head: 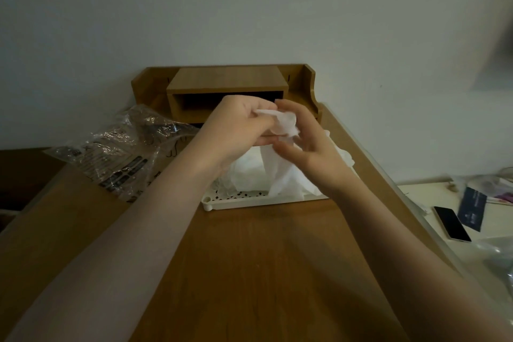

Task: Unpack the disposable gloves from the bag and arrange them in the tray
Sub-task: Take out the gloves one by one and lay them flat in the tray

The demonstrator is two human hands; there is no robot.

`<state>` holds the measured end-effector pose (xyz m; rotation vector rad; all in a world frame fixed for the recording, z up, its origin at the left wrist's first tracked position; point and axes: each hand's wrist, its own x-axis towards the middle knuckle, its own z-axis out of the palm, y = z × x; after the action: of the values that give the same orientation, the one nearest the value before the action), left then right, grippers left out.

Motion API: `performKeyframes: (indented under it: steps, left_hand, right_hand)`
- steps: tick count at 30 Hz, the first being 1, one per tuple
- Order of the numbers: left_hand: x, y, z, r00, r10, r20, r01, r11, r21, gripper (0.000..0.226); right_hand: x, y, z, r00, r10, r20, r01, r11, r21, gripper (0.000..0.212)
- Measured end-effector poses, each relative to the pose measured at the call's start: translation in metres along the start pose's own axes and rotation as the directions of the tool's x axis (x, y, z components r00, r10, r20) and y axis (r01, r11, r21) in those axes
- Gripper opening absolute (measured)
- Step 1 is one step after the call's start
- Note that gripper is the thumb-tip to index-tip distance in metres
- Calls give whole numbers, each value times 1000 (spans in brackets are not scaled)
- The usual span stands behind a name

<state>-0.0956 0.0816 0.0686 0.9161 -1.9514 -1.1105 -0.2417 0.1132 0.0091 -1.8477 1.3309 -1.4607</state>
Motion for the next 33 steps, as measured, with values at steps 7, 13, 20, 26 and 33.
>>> performKeyframes:
  steps: [7, 13, 20, 26, 33]
  left_hand:
    - [-3, 6, -4, 973, -148, 179, 122, 981, 149, 19]
    - [-2, -1, -4, 996, 78, 44, -89, 884, 459, 38]
    - [3, -12, 3, 998, -22, -57, 22, 1000, 1, 44]
    - [9, -29, 6, 954, -261, -145, 169, 871, -461, 18]
    - [17, -70, -1, 953, -301, 16, 279, 859, -429, 19]
  right_hand:
    - [10, -9, -4, 977, 70, -203, -74, 997, -13, 29]
    - [12, -15, -8, 976, 211, -43, -205, 971, 120, 33]
    - [1, 3, -17, 928, 250, 275, -266, 964, 21, 16]
    - [-2, 28, -37, 842, 447, 302, -458, 888, -38, 21]
    - [30, 40, -82, 722, 625, 297, -672, 735, 91, 19]
